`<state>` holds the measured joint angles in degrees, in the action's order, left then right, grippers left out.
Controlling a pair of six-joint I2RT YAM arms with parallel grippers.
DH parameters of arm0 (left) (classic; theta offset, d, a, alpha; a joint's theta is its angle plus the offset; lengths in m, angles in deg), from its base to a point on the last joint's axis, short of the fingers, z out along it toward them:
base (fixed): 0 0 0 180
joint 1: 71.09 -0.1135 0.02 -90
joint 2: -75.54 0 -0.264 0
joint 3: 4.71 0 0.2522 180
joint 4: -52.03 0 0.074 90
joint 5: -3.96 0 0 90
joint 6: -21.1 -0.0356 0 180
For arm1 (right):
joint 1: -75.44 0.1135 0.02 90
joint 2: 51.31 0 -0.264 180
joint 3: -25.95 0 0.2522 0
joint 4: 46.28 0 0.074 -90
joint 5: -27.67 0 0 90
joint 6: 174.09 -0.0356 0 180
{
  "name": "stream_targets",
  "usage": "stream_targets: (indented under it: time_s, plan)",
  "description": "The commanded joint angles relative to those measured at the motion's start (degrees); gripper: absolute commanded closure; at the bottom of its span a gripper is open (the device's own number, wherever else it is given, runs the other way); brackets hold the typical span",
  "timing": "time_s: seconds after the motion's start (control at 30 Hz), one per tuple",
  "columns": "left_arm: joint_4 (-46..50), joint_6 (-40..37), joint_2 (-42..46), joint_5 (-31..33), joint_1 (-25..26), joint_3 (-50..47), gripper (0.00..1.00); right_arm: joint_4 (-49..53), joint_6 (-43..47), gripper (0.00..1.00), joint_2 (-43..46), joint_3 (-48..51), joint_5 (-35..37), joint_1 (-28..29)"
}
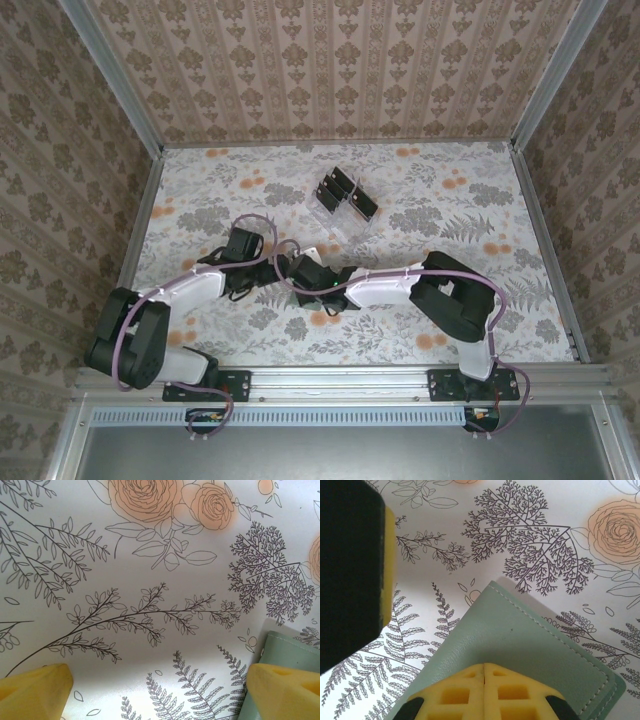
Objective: Put the credit cards into the card holder
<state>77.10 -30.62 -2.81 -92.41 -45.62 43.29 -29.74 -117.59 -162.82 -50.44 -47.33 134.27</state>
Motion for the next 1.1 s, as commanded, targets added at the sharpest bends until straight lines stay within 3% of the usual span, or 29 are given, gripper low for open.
stream_targets:
  time_s: [0.0, 0.13, 0.2, 0.4, 0.8, 1.07]
  plan:
    - [6.19, -0.65, 0.3, 0.22, 0.28, -2.2, 0.0, 20.28, -2.37, 1.0, -10.66, 7.94, -16.06, 1.2]
    - [6.35, -0.84, 0.82, 0.04, 0.28, -2.43, 0.0, 19.26, -3.64, 1.0, -4.69, 10.58, -13.32, 1.41]
    - [6.25, -0.94, 0.74, -0.04, 0.28, -2.37, 0.0, 21.17, -1.94, 1.0, -7.07, 9.08, -16.09, -0.37]
    - [6.85, -1.29, 3.5, -0.25, 0.28, -4.52, 0.0, 22.22, -1.14, 1.0, -6.17, 7.92, -15.53, 0.06]
    - [5.65, 3.03, 13.17, 1.36, 9.72, -11.97, 0.0, 21.85, -1.0, 1.0, -5.99, 7.65, -15.85, -0.51]
    - [1.39, 6.45, 12.52, 3.86, 14.83, -13.08, 0.0, 20.81, -1.58, 1.0, -4.72, 7.87, -17.83, -1.35]
